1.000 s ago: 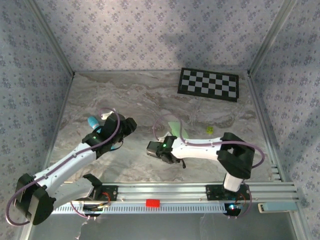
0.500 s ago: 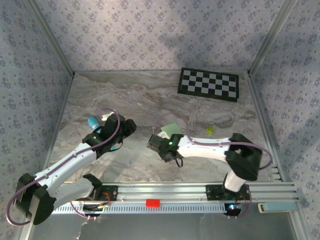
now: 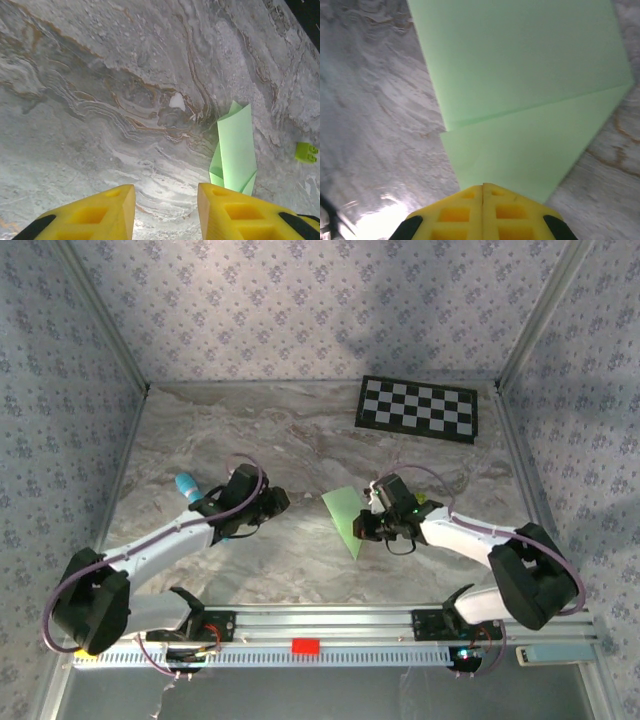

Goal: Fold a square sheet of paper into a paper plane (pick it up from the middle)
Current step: Rotate the paper at the center of the table.

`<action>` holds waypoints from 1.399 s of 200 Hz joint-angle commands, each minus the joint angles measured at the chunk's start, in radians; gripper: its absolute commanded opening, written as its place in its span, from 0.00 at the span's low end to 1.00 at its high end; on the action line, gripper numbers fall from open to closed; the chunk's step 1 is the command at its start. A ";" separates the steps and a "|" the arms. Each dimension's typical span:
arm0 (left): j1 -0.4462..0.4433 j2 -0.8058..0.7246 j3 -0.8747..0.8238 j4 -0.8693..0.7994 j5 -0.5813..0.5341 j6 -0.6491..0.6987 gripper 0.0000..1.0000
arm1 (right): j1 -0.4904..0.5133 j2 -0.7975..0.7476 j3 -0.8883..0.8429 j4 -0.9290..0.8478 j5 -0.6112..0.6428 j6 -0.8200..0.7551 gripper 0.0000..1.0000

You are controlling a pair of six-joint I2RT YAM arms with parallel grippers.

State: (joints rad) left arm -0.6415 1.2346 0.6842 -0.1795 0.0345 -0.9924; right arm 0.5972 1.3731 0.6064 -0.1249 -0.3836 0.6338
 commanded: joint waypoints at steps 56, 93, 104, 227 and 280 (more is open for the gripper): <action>-0.017 0.095 0.047 0.089 0.103 -0.004 0.32 | -0.020 0.126 -0.075 0.164 -0.173 0.086 0.00; -0.029 0.142 0.058 0.121 0.135 -0.012 0.31 | -0.015 0.142 -0.138 0.232 -0.166 0.145 0.00; -0.032 0.157 0.068 0.123 0.144 -0.012 0.31 | -0.010 0.139 -0.154 0.254 -0.154 0.169 0.00; -0.095 0.432 0.200 0.311 0.334 -0.075 0.19 | 0.137 0.117 -0.206 0.402 0.096 0.593 0.02; -0.125 0.570 0.268 0.330 0.367 -0.098 0.15 | 0.173 0.121 -0.209 0.419 0.126 0.654 0.02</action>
State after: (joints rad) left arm -0.7559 1.7512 0.9119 0.1318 0.3691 -1.0687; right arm 0.7555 1.4826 0.4252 0.3279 -0.3122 1.2255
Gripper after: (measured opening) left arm 0.172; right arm 0.050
